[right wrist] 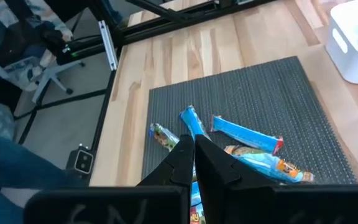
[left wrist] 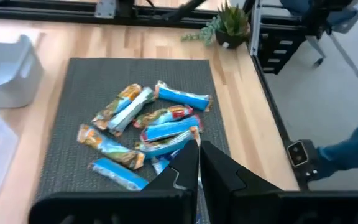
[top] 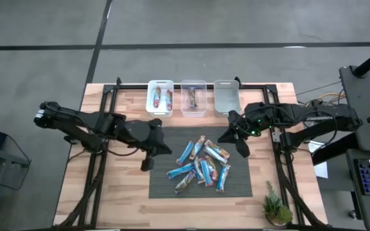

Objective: Pick and place Granola Bars by type
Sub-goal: Put the yellow granola bar into the gray bin

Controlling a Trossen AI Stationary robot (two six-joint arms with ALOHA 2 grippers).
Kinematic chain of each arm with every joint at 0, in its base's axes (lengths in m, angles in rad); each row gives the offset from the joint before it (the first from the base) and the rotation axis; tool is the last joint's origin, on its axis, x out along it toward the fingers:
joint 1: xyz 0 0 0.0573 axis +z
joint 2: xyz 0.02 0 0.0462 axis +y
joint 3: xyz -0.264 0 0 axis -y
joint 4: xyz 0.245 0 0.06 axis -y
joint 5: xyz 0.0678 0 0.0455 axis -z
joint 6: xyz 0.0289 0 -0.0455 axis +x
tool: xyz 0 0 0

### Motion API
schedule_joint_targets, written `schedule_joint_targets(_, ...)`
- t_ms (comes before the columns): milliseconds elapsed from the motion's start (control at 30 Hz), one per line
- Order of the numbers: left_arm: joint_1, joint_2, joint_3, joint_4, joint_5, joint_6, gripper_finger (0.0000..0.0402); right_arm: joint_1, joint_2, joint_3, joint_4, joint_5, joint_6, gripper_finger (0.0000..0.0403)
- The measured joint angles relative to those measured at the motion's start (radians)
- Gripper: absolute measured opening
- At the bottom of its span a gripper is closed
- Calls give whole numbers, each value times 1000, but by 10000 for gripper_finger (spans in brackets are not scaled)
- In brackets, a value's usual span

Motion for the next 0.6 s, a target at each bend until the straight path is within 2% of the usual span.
schedule_joint_targets(333,2,-214,-228,208,-48,-11,0,7,0,2,1,10,-73,8)
schedule_joint_targets(600,3,-305,-292,231,-83,-38,0,66,2,3,-1,10,-212,8)
